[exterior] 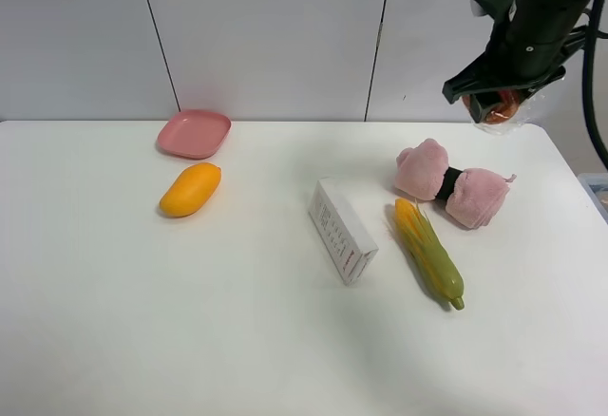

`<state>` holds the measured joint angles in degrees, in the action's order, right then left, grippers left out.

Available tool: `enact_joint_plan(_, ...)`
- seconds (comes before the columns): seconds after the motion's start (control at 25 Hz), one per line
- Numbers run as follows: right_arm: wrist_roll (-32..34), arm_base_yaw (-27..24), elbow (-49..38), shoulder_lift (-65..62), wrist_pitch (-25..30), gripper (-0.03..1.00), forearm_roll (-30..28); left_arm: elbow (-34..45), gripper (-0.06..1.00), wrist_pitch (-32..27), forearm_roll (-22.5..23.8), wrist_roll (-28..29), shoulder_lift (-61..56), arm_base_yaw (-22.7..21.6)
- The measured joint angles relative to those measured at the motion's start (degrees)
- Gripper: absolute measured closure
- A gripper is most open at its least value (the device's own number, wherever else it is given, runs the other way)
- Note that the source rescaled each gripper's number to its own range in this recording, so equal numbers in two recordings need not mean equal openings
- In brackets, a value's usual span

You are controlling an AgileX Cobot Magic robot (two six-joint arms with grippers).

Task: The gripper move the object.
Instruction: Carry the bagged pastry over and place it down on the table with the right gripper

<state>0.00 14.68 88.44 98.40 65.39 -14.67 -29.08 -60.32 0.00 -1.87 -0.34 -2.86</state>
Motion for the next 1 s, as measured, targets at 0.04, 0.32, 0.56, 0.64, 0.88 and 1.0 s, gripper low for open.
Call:
enact_joint_plan(0.04,0.00,-1.05,0.00,0.14,-1.08,0.96,0.00,0.00,-0.06,0.00,0.00,0.00,0.00,0.00)
enact_joint_plan(0.32,0.96,-8.16,0.00,2.23,-7.81,0.96,-0.06,0.00,-0.06,0.00,0.00,0.00,0.00,0.00)
enact_joint_plan(0.56,1.03,-12.06,0.00,6.19,-17.02,0.96,-0.16,0.00,-0.06,0.00,0.00,0.00,0.00,0.00)
enact_joint_plan(0.64,1.38,-12.74,0.00,7.79,-20.83,0.96,-0.16,0.00,-0.06,0.00,0.00,0.00,0.00,0.00)
enact_joint_plan(0.88,1.87,-13.87,0.00,12.86,-30.11,0.96,-0.16,0.00,-0.06,0.00,0.00,0.00,0.00,0.00)
enact_joint_plan(1.0,2.44,-14.09,-0.05,15.89,-33.40,0.96,-0.04,0.00,-0.06,0.00,0.00,0.00,0.00,0.00)
